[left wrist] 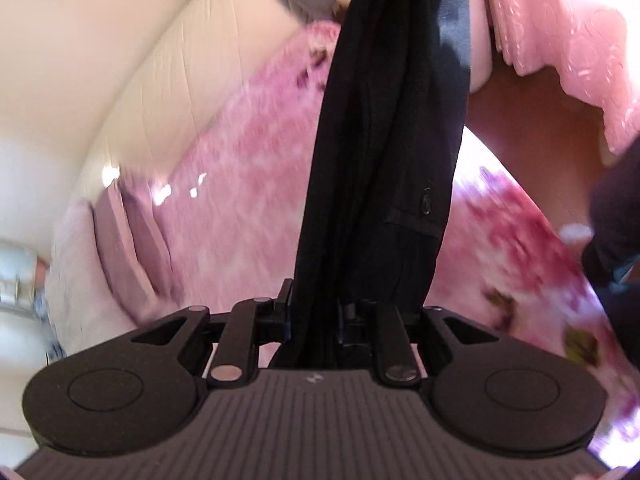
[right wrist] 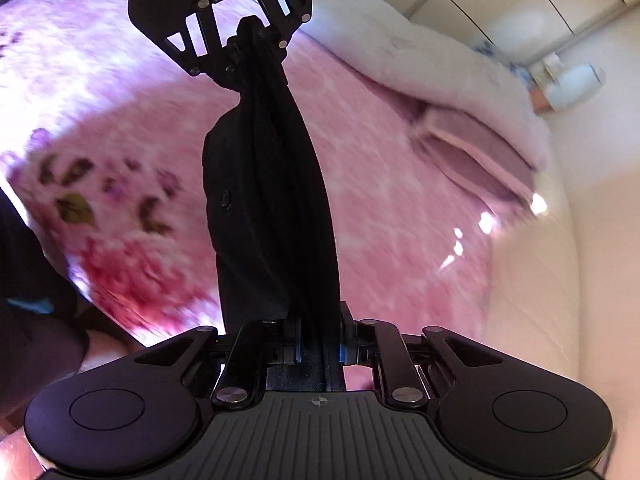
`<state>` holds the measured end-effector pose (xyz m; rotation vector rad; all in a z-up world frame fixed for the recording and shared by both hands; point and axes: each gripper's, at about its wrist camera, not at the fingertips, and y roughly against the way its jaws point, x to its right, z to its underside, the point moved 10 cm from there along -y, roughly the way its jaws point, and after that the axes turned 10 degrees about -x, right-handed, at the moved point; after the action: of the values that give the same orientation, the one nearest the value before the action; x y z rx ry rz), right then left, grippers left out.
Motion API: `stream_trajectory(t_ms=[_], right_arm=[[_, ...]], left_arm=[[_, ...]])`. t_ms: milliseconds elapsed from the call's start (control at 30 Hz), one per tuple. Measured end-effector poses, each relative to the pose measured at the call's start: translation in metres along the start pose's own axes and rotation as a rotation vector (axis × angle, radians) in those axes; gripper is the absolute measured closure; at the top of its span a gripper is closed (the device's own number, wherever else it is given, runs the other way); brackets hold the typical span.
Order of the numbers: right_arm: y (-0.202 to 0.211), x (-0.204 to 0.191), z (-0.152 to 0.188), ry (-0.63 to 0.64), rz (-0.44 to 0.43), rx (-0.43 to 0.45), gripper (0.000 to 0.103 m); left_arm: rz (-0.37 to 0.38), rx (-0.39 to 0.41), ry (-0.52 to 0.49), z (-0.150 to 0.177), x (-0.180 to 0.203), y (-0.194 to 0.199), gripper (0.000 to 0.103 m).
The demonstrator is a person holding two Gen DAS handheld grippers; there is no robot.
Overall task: Fold clothes
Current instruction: 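Lift the folded trousers off the bed with both grippers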
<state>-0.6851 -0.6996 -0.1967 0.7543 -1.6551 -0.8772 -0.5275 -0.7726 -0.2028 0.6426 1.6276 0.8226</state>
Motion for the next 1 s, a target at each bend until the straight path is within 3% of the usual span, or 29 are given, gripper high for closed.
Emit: stream_trajectory(t_ms=[233,333,533,633,767,867,1000], right_arm=[[-0.024,0.068,0.043,-0.086,0.047,-0.058,0.089],[-0.045,0.105,0.059,-0.086,0.039,-0.050,0.089],[-0.124,0.213,0.086,-0.011,0.031,-0.005,0.089],[-0.163,0.282,0.096,0.026,0.089,0.017,0.089],[-0.207,0.348,0.095,0.065,0.243,0.080,0.088],[-0.263,0.352,0.100,0.054,0.291,0.114,0.088],[-0.371,0.296,0.128,0.080,0.149,0.047,0.088]], left_arm=[[-0.010,0.062,-0.067,-0.073,-0.048,-0.035,0.086],[-0.004,0.047,-0.066,-0.107,-0.075,-0.068,0.086],[-0.020,-0.018,-0.012,-0.182,-0.148,-0.150,0.086],[-0.064,-0.031,0.037,-0.215,-0.192,-0.185,0.086],[-0.163,-0.041,0.117,-0.232,-0.229,-0.236,0.086],[-0.164,-0.084,0.162,-0.230,-0.206,-0.302,0.086],[-0.020,-0.177,0.130,-0.226,-0.123,-0.383,0.085]])
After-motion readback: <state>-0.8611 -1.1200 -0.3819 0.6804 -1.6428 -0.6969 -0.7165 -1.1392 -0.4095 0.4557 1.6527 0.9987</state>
